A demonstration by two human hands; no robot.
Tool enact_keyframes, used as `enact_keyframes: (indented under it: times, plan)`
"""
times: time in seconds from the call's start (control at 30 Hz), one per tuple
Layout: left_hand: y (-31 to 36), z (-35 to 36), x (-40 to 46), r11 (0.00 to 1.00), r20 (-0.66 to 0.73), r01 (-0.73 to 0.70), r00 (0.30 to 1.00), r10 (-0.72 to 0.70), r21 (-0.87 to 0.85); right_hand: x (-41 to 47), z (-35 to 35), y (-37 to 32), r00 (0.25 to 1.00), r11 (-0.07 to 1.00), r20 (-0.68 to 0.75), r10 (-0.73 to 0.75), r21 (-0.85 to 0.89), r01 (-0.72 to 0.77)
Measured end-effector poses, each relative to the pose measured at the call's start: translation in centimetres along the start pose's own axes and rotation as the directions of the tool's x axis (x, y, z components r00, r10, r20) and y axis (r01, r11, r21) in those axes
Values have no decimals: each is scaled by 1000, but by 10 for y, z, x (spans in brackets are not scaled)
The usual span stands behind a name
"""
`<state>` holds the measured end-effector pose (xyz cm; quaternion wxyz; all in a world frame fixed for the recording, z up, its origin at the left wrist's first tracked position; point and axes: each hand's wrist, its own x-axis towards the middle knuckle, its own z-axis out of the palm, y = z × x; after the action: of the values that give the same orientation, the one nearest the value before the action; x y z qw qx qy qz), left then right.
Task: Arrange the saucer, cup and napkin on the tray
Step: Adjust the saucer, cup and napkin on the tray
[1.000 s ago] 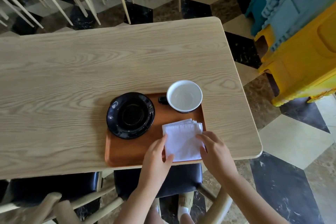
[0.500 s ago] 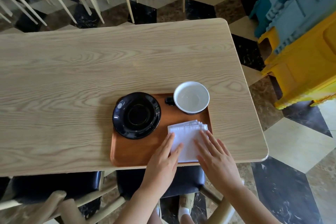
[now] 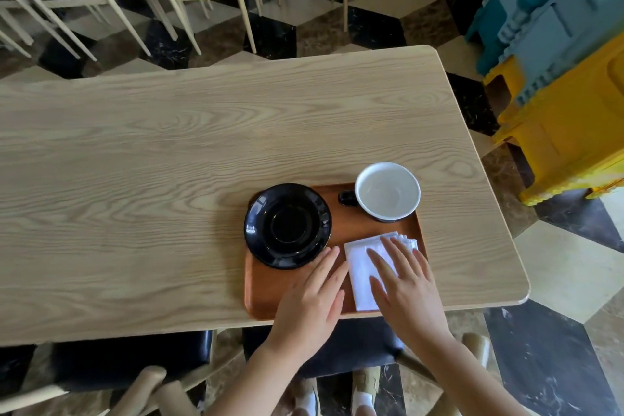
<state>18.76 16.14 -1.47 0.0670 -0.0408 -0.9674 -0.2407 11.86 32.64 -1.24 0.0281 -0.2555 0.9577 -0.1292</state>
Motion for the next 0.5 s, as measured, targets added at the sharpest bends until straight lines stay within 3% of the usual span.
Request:
enact_keyframes:
  times: [0.17, 0.33, 0.5]
  plan:
    - [-58, -30, -9, 999, -92, 26, 996, -22, 43, 37, 13, -38, 981, 988, -118, -151, 18, 154]
    - [-100, -42, -12, 985, -113, 39, 993, -21, 166, 60, 26, -55, 954, 959, -102, -282, 9, 284]
    - [-112, -43, -13, 989, -99, 23, 995, -8, 148, 61, 33, -55, 926, 925, -85, -369, 66, 375]
